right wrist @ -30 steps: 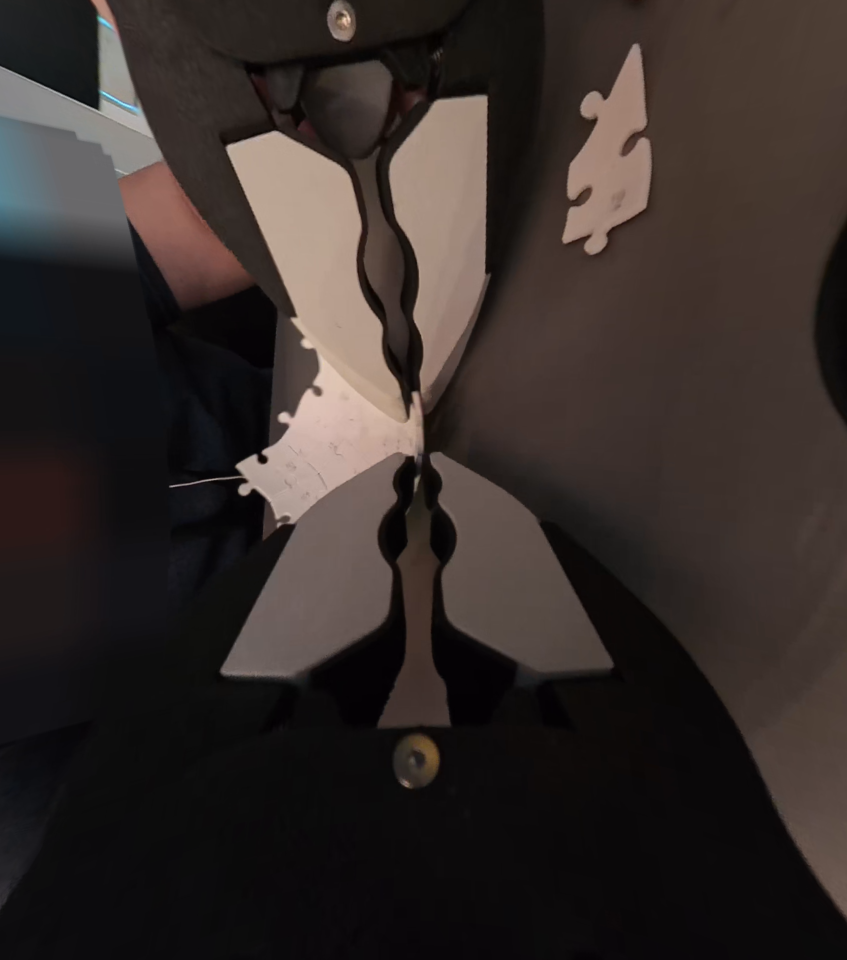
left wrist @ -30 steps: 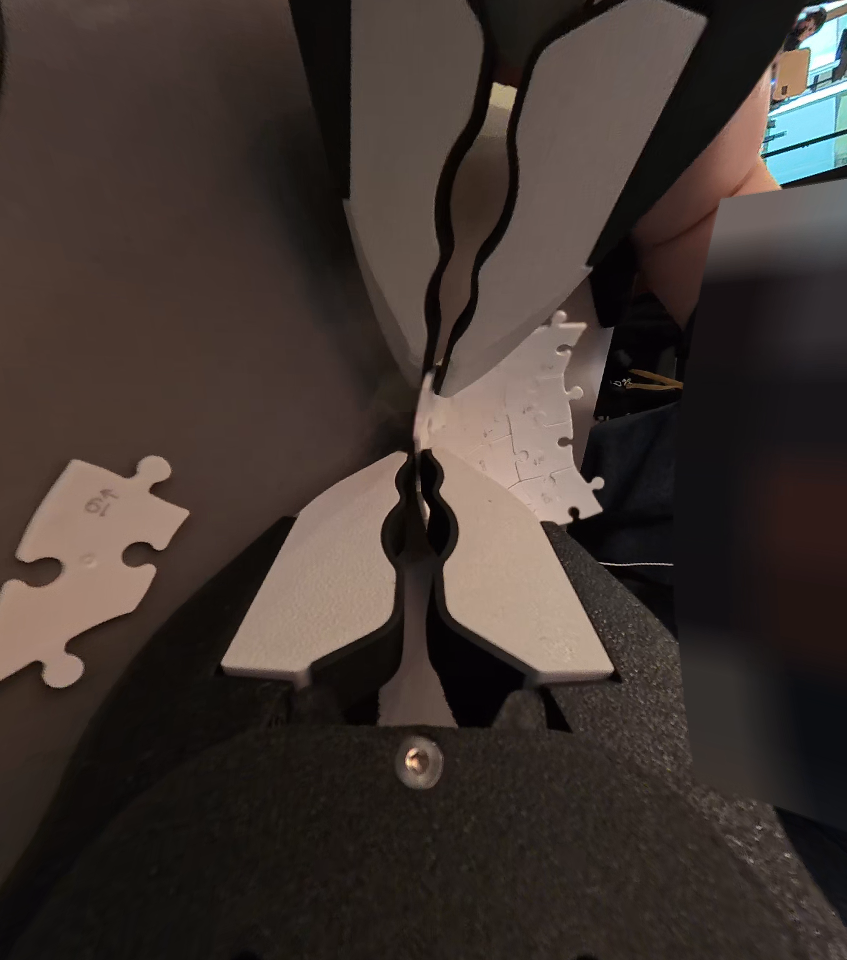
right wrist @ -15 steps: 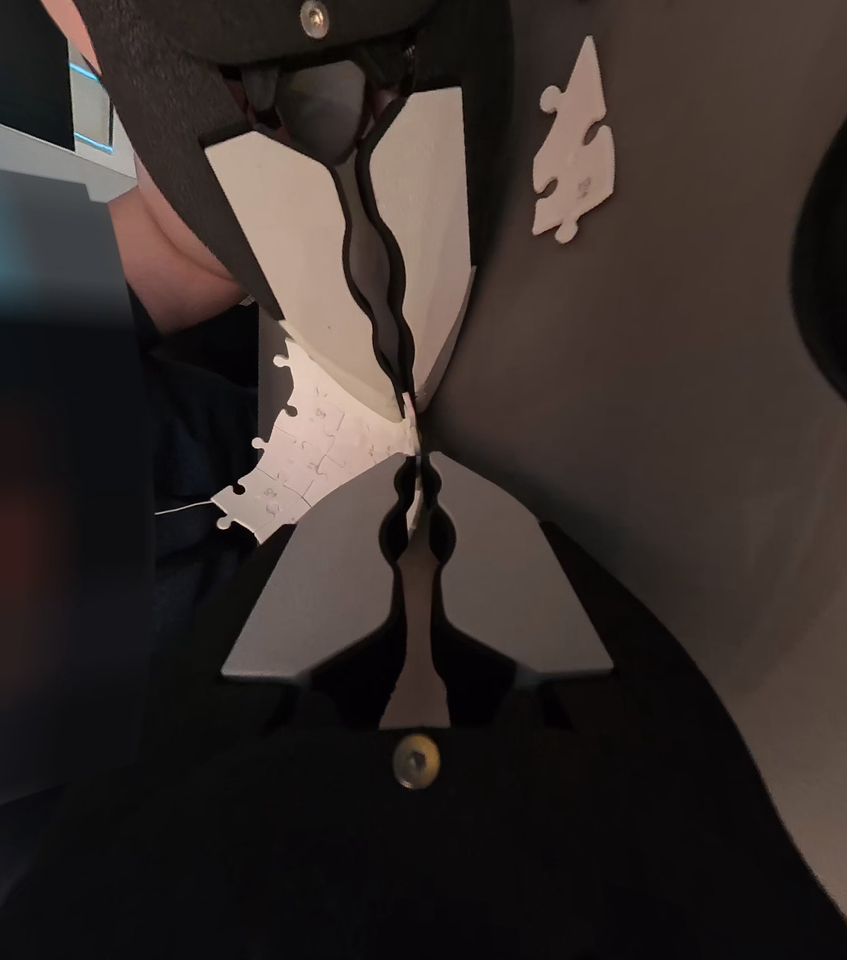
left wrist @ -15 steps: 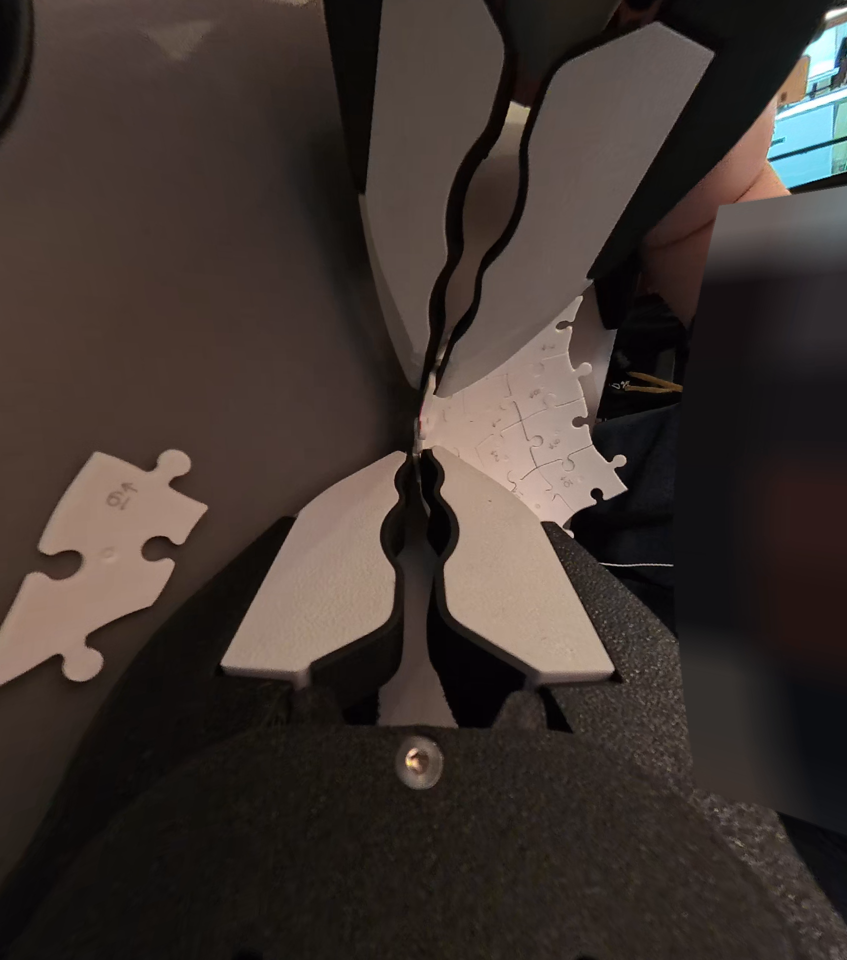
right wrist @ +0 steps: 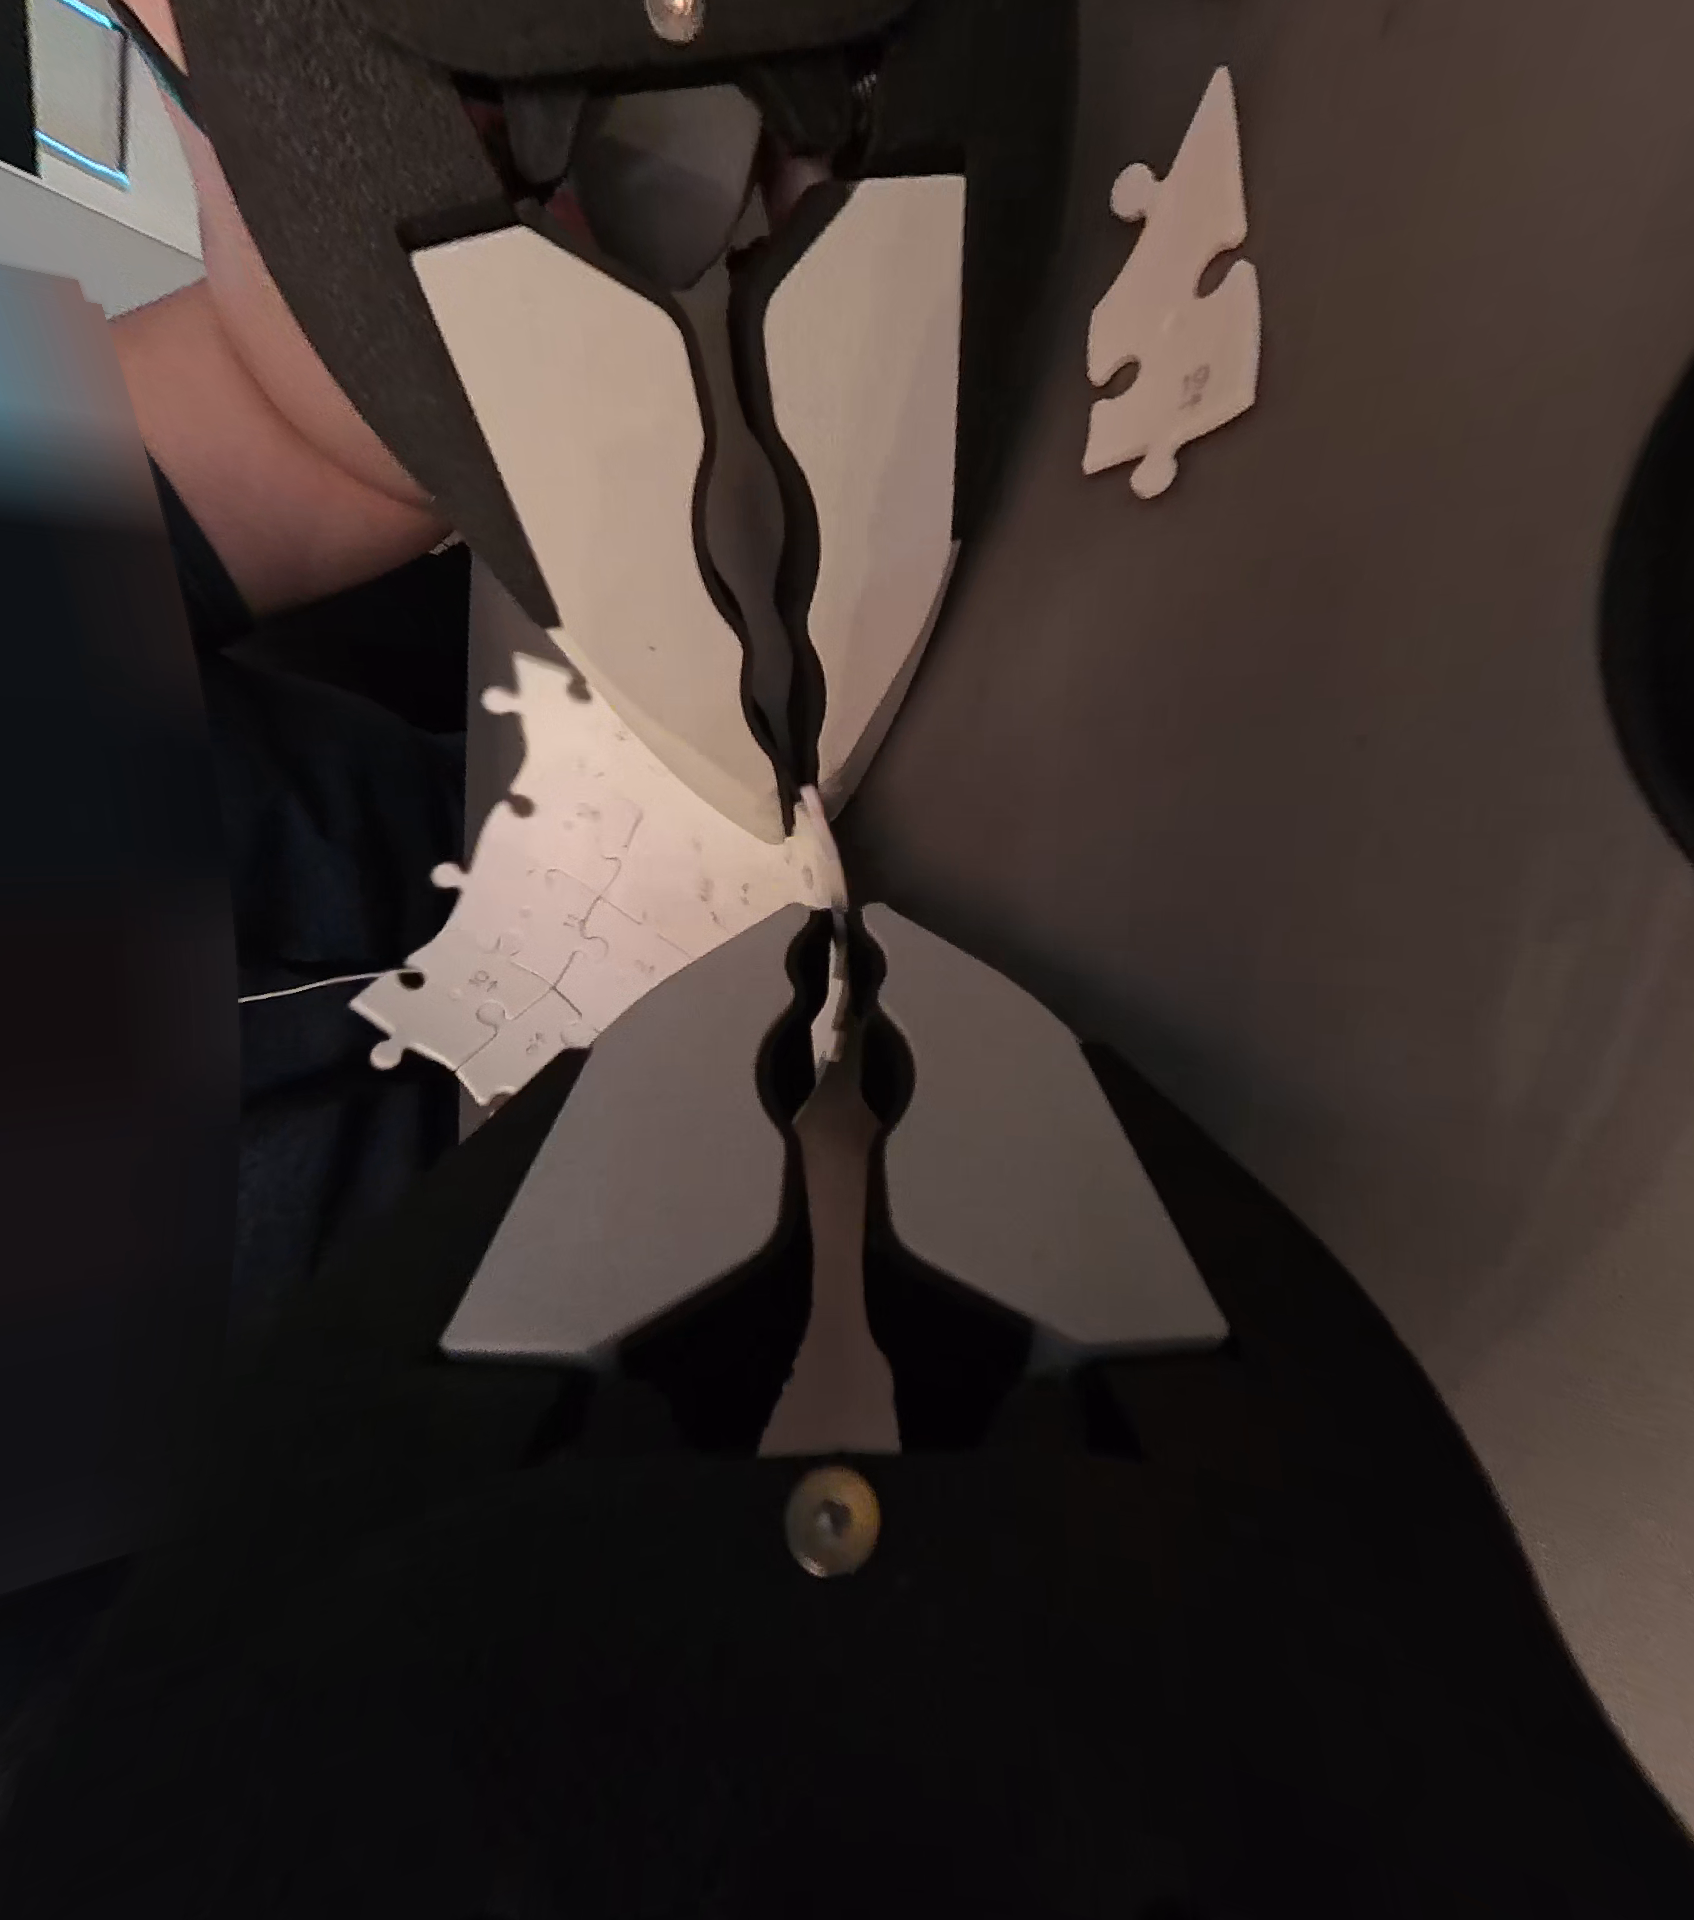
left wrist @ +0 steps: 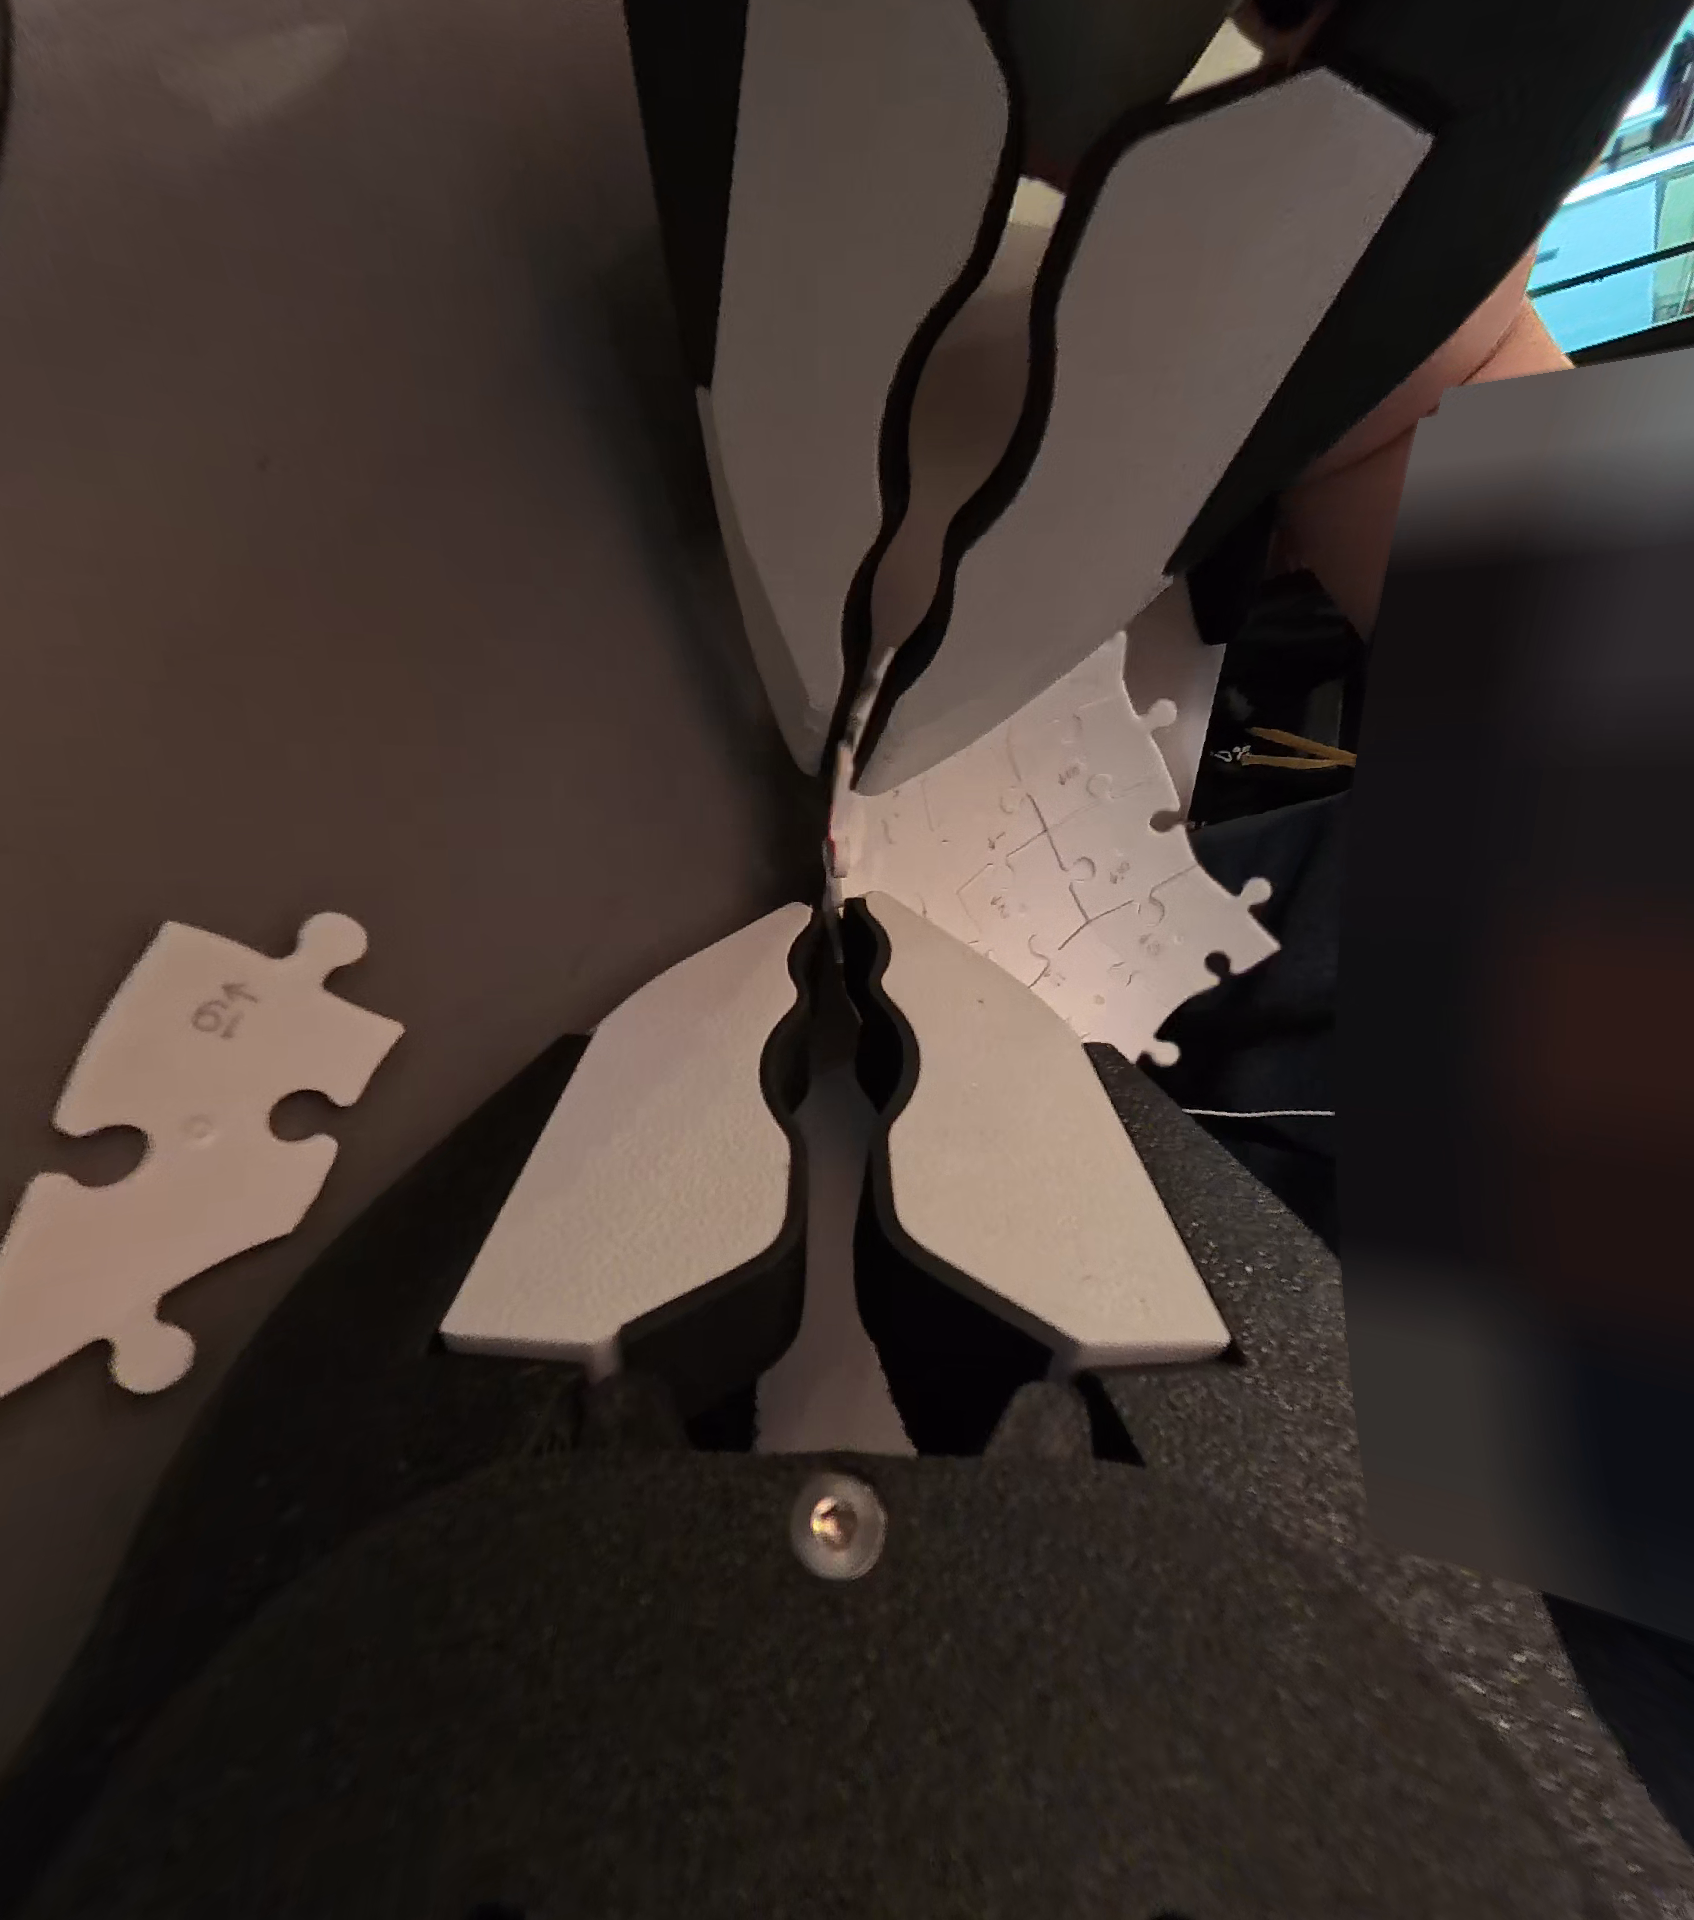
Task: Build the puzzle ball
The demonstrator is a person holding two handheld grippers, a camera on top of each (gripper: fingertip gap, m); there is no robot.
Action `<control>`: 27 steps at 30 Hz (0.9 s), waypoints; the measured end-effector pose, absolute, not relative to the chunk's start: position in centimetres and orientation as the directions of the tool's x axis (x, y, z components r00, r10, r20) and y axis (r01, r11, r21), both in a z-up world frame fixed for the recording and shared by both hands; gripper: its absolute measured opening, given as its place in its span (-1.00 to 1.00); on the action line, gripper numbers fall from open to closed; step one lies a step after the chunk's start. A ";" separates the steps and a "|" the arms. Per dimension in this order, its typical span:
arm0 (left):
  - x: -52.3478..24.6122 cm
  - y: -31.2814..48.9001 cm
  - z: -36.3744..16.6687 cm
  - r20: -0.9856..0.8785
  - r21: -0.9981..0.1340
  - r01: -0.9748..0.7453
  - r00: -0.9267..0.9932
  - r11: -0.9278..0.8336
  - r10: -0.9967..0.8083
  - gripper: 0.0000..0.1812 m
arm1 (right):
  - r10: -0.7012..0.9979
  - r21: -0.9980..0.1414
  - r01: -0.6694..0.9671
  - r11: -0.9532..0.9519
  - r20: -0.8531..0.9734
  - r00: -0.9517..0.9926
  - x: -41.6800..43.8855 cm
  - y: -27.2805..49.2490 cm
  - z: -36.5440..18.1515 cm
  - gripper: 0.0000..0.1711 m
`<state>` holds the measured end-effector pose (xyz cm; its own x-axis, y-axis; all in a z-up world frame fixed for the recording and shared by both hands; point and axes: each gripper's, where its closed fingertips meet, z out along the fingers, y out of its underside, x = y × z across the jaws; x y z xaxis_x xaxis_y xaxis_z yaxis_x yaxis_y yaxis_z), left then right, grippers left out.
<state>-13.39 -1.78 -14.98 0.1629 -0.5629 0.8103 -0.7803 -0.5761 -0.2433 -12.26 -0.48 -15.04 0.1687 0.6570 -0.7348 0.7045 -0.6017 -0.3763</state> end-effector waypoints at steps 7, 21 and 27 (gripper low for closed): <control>-13.1 -1.4 -14.8 0.835 -0.231 -0.760 0.165 -0.608 -0.524 -0.95 | 0.664 -0.369 0.719 -0.589 -0.728 0.170 -12.1 -0.3 -15.3 -0.94; -12.9 1.8 -14.0 0.739 -0.354 -0.668 0.229 -0.654 -0.634 -0.79 | 0.731 -0.433 0.708 -0.559 -0.660 0.173 -12.2 -0.1 -15.4 -0.93; -12.5 1.6 -14.3 0.607 -0.425 -0.719 0.225 -0.550 -0.763 -0.58 | 0.751 -0.451 0.706 -0.546 -0.637 0.174 -12.2 -0.1 -15.4 -0.93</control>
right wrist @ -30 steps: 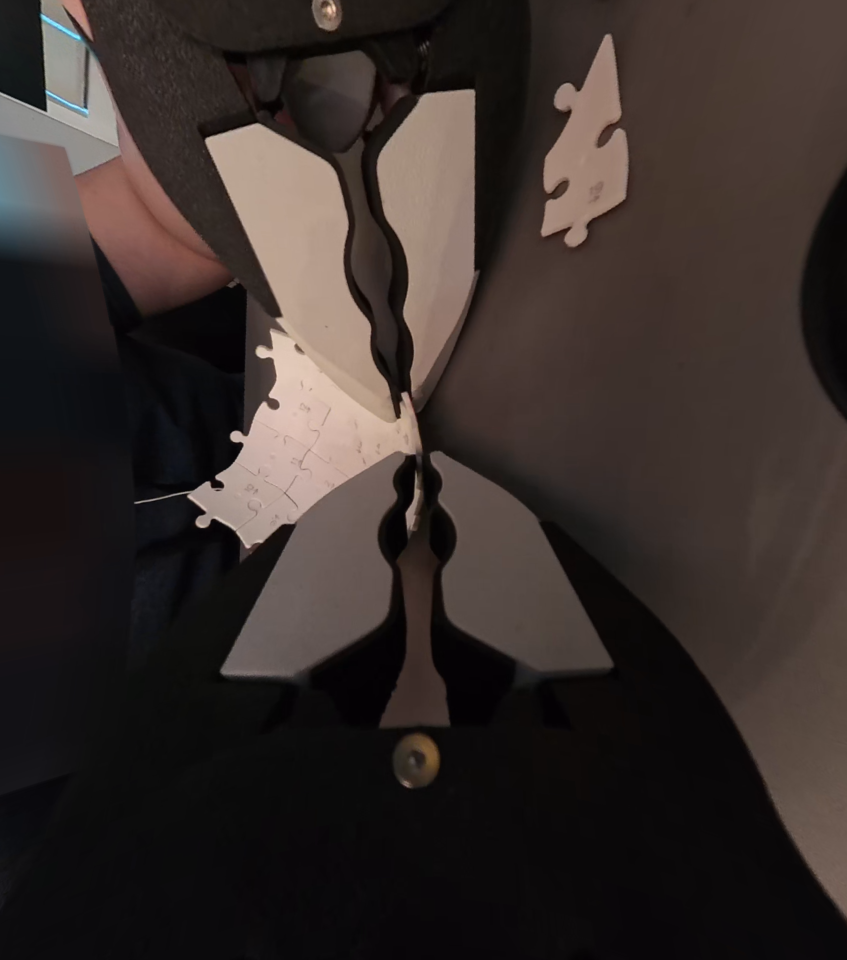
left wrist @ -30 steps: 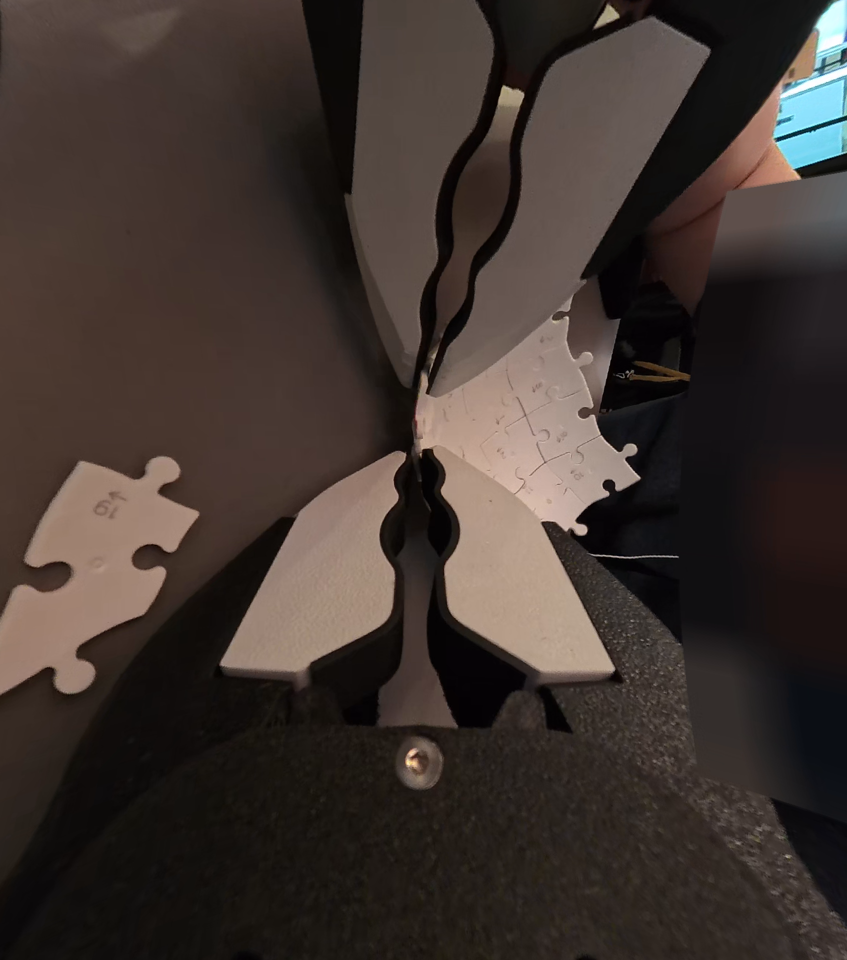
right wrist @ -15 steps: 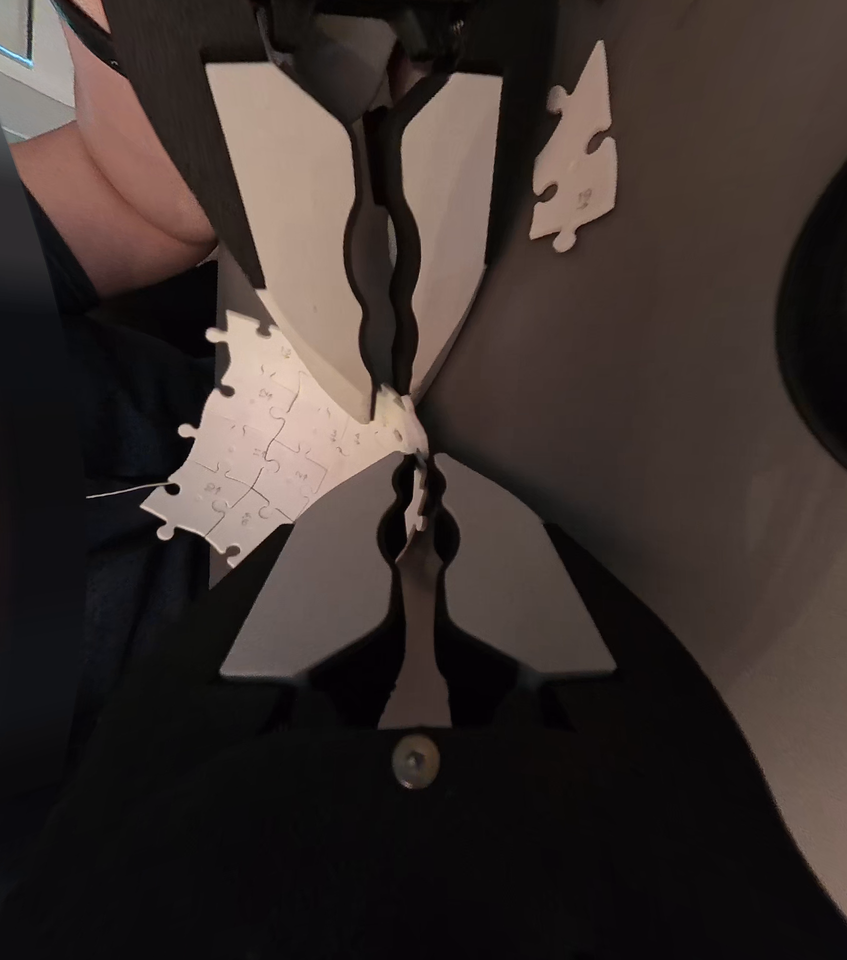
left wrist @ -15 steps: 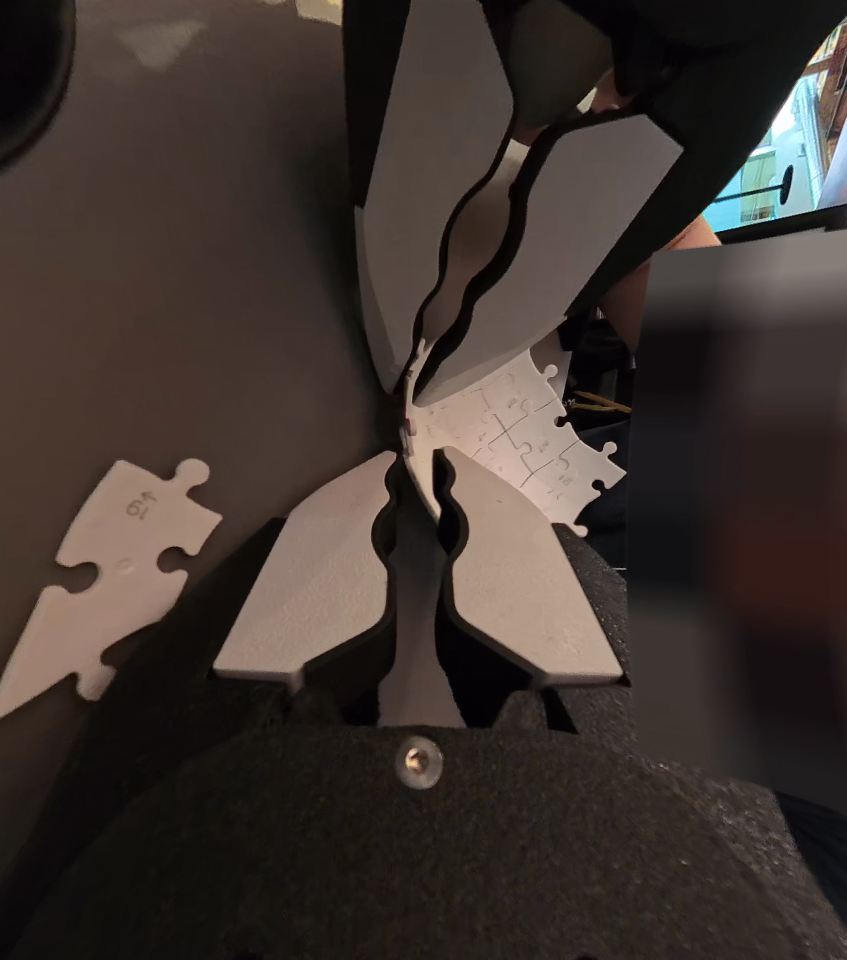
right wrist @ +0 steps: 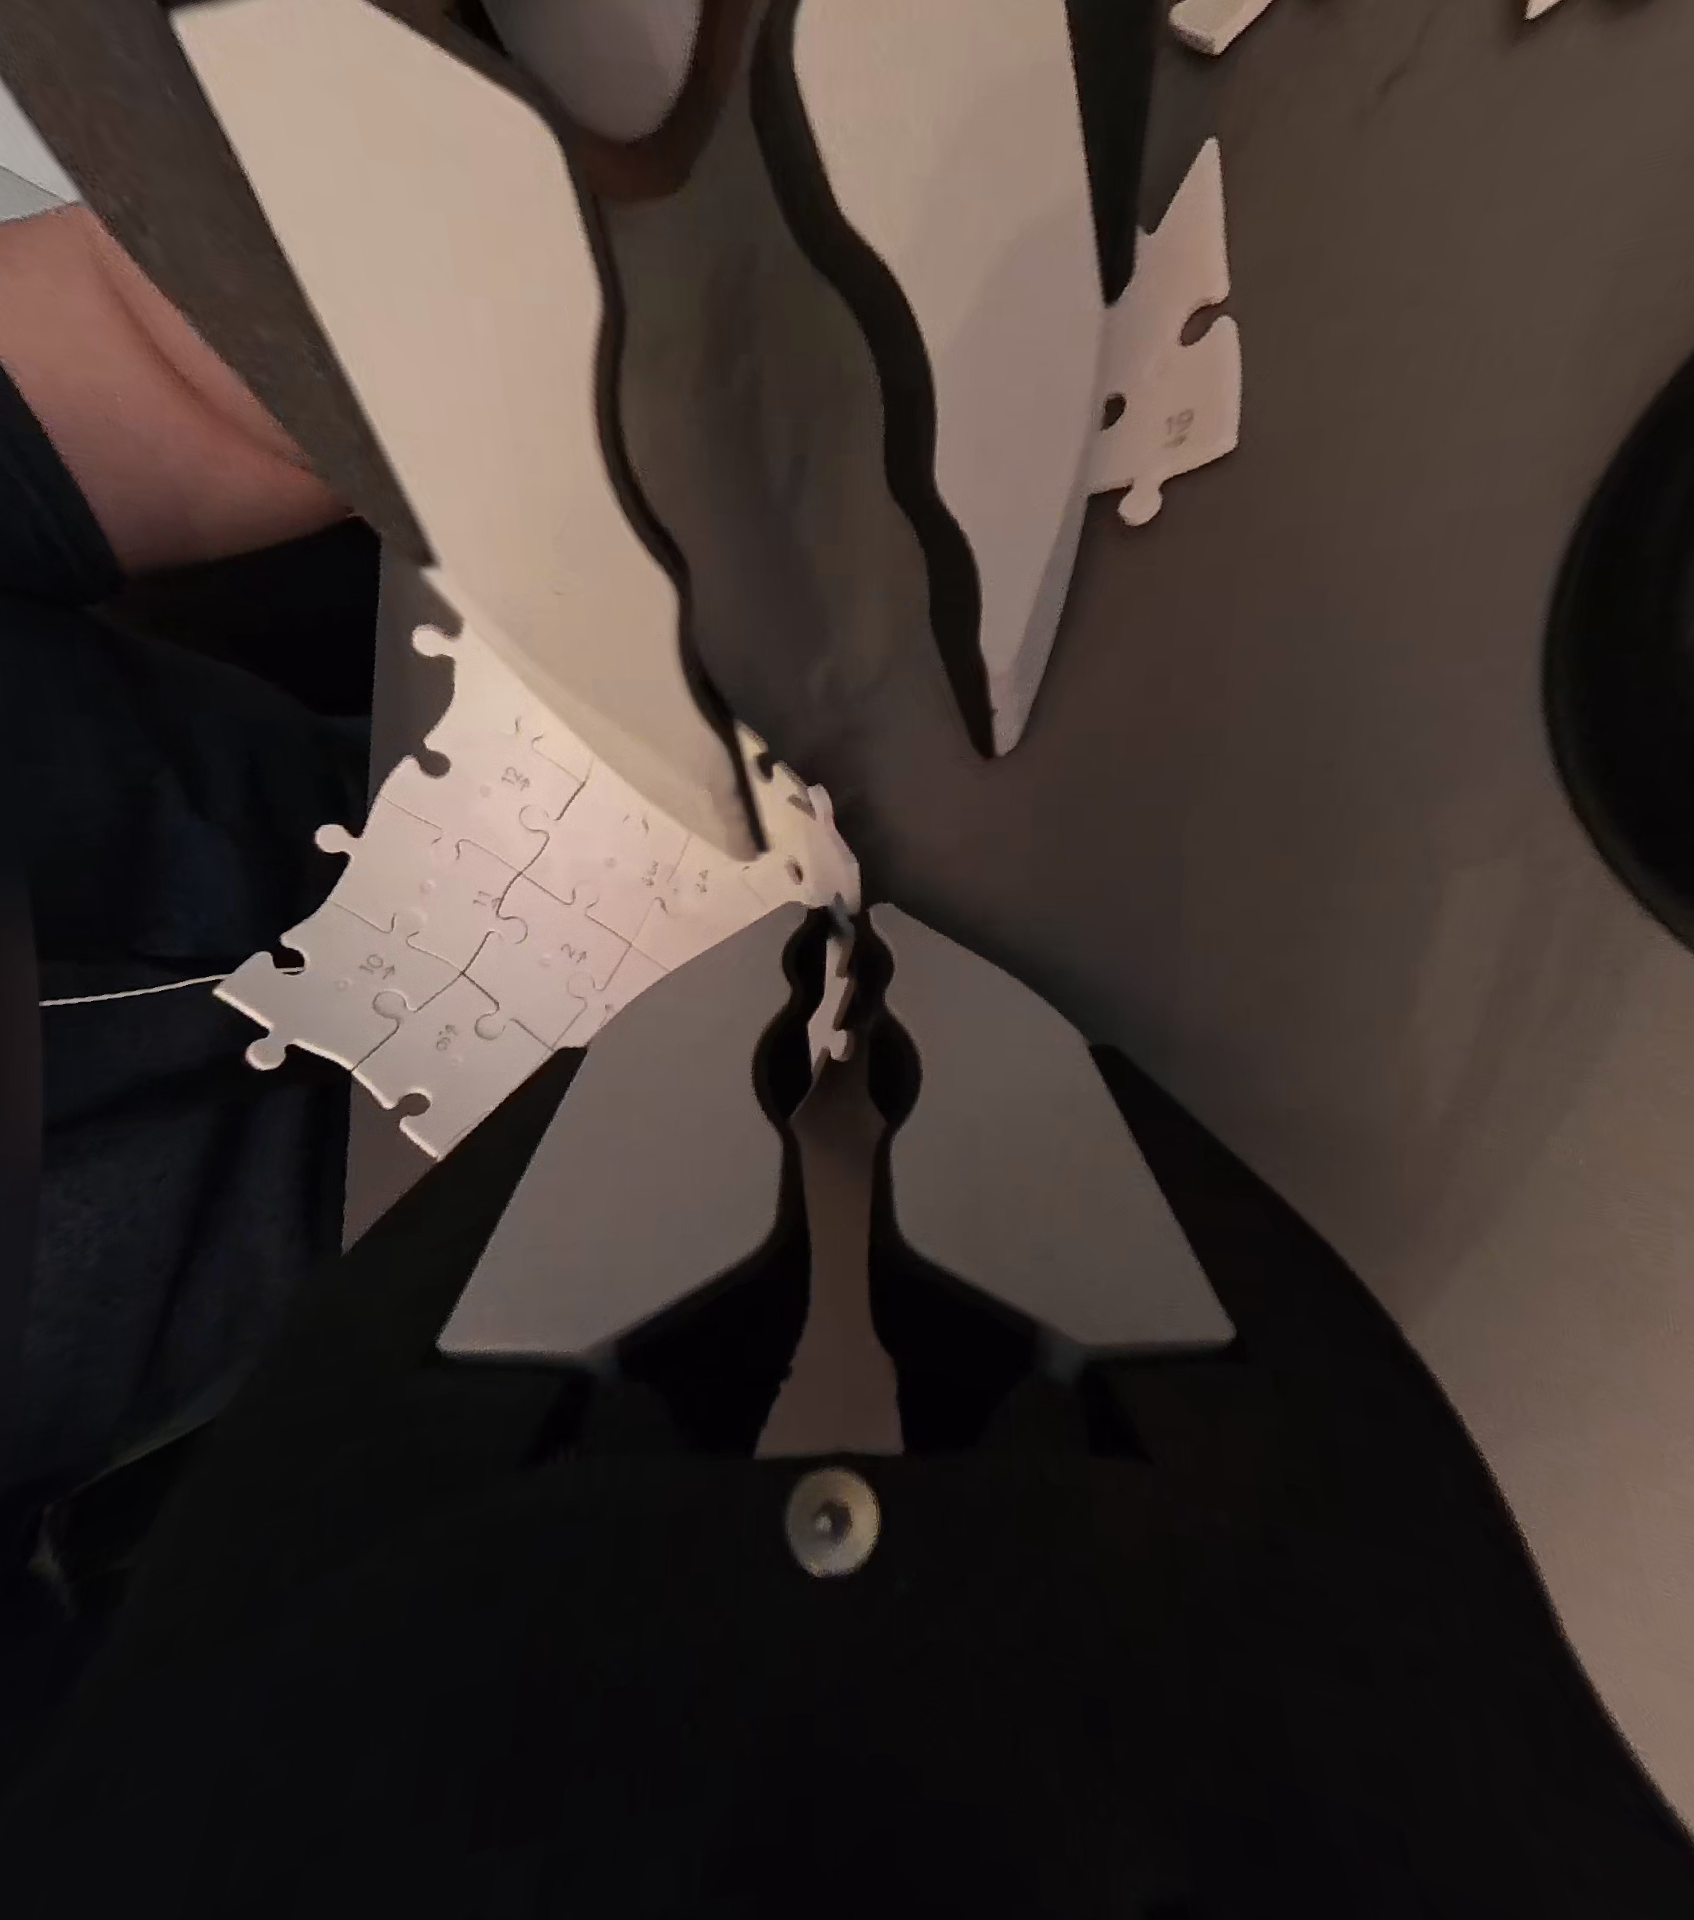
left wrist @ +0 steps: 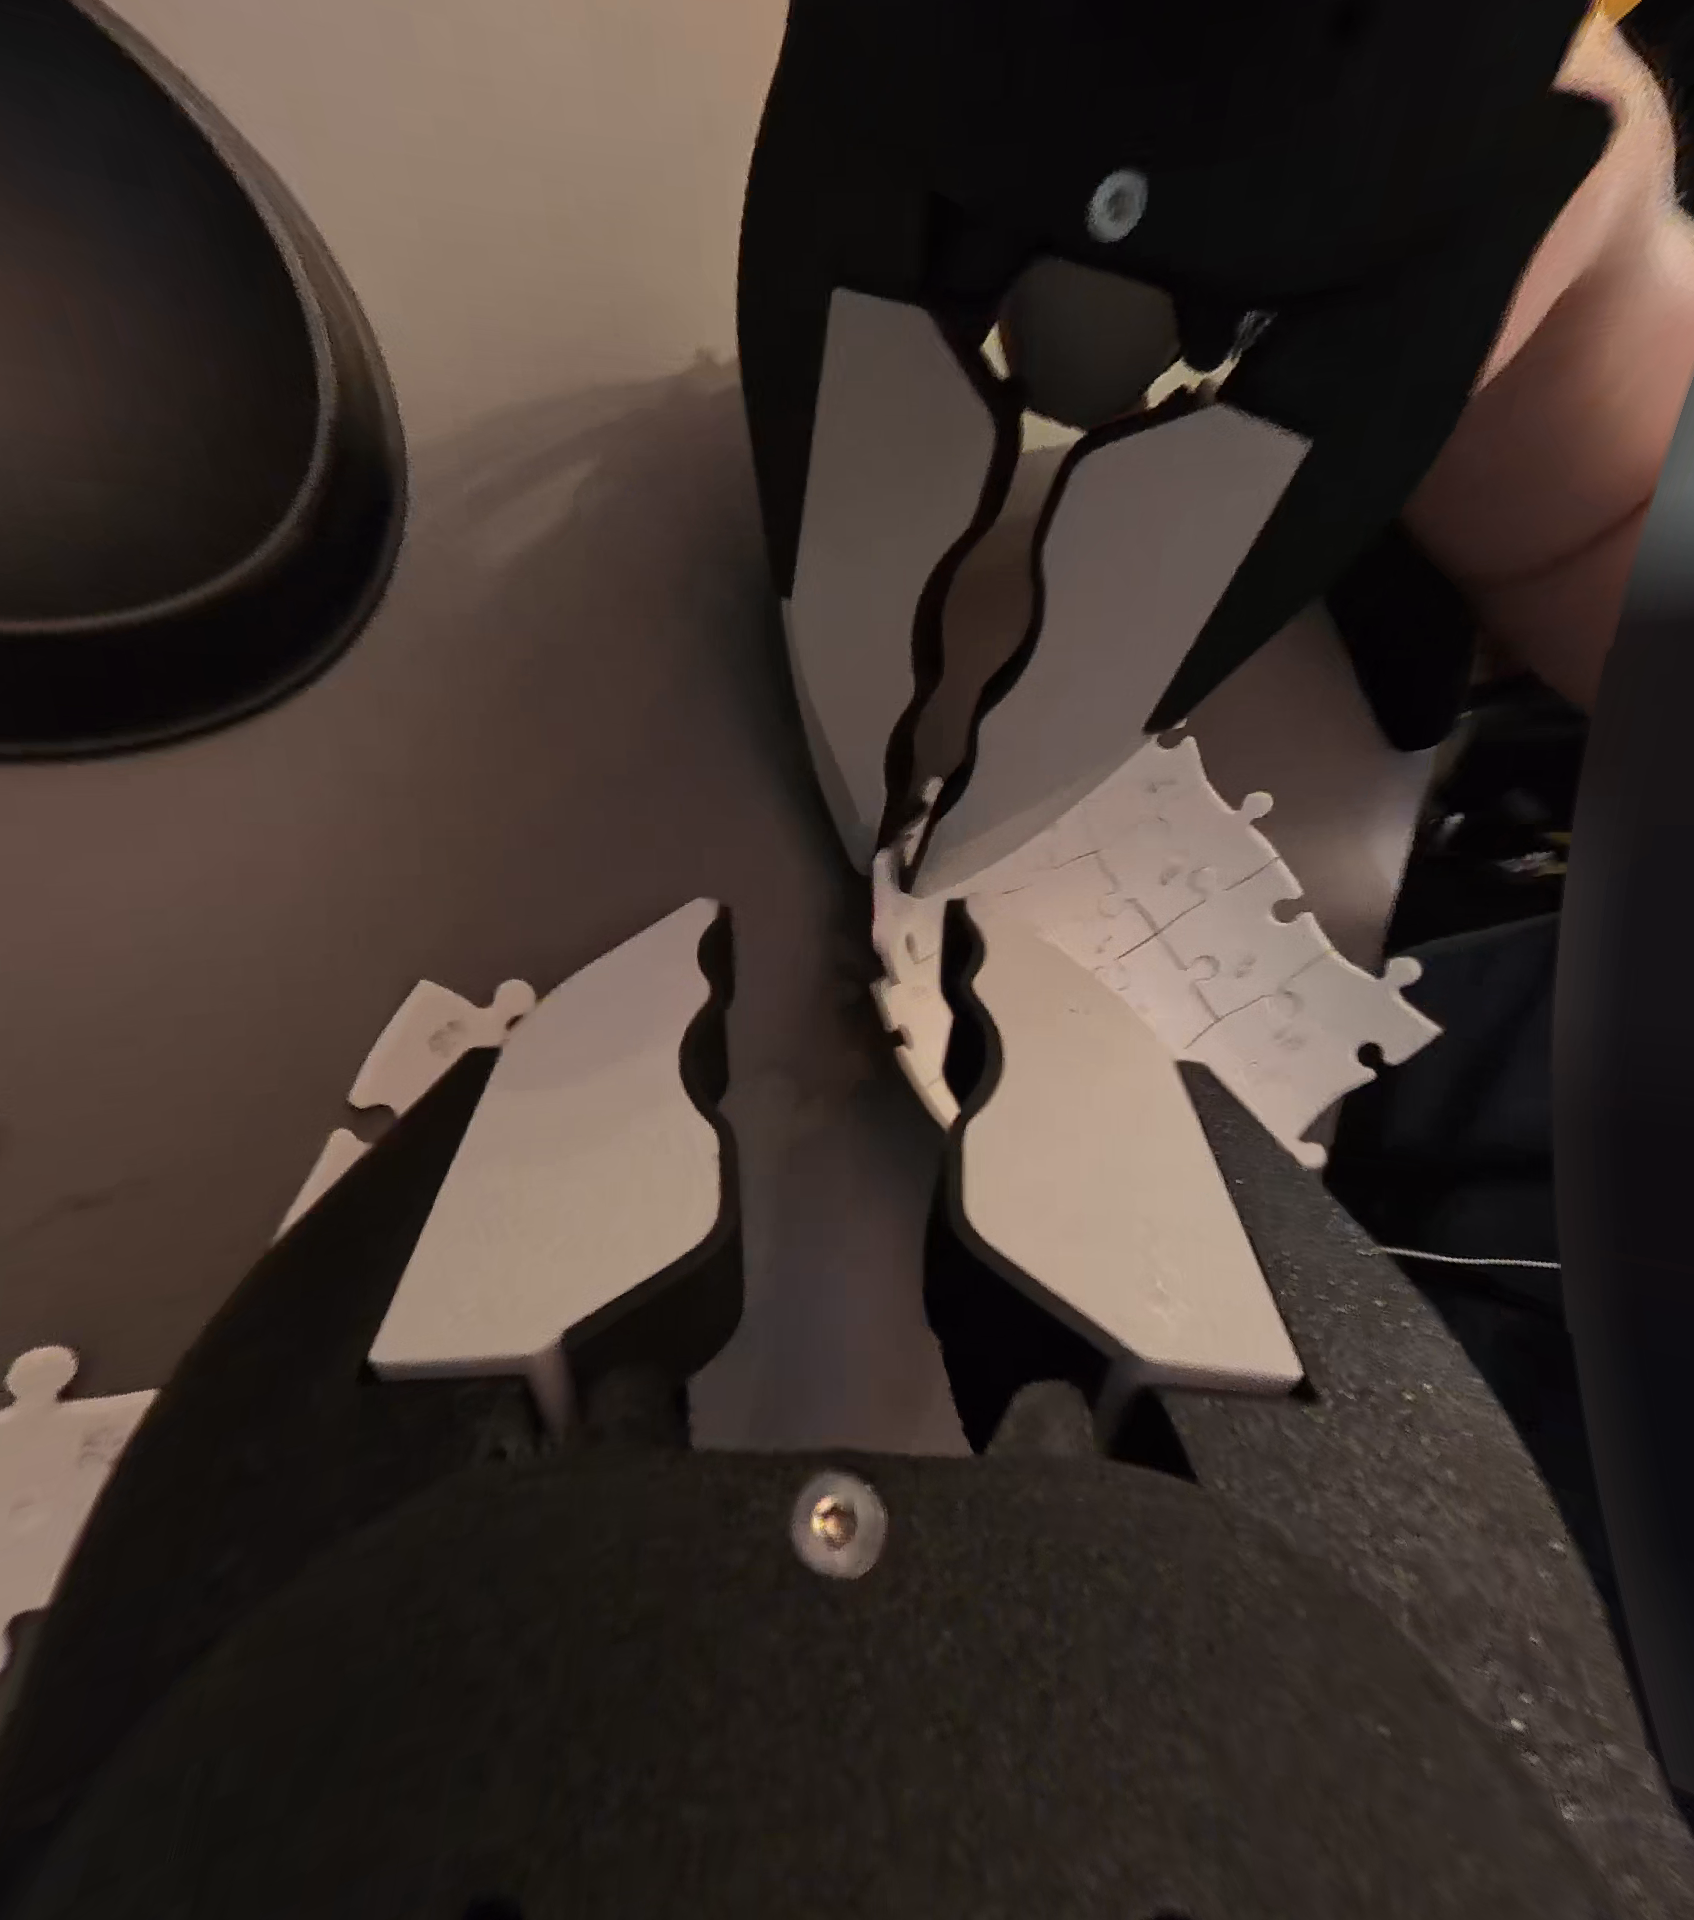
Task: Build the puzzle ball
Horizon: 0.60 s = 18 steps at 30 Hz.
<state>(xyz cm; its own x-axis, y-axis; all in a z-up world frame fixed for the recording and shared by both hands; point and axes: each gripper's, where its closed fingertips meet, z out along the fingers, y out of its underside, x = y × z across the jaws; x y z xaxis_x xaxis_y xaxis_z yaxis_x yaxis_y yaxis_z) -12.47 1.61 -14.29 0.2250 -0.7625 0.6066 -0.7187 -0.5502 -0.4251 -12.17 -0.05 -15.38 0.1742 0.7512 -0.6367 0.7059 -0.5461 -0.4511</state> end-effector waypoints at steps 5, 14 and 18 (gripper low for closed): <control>-12.4 1.6 -14.5 0.531 -0.449 -0.744 0.223 -0.495 -0.817 -0.60 | 0.774 -0.472 0.709 -0.524 -0.610 0.166 -12.1 0.0 -15.4 -0.92; -12.6 1.2 -14.9 0.431 -0.439 -0.792 0.230 -0.425 -0.873 -0.67 | 0.780 -0.458 0.720 -0.522 -0.598 0.185 -12.0 0.0 -15.5 -0.91; -12.7 1.1 -15.0 0.428 -0.434 -0.795 0.234 -0.425 -0.873 -0.71 | 0.794 -0.444 0.737 -0.510 -0.573 0.204 -11.9 0.0 -15.5 -0.90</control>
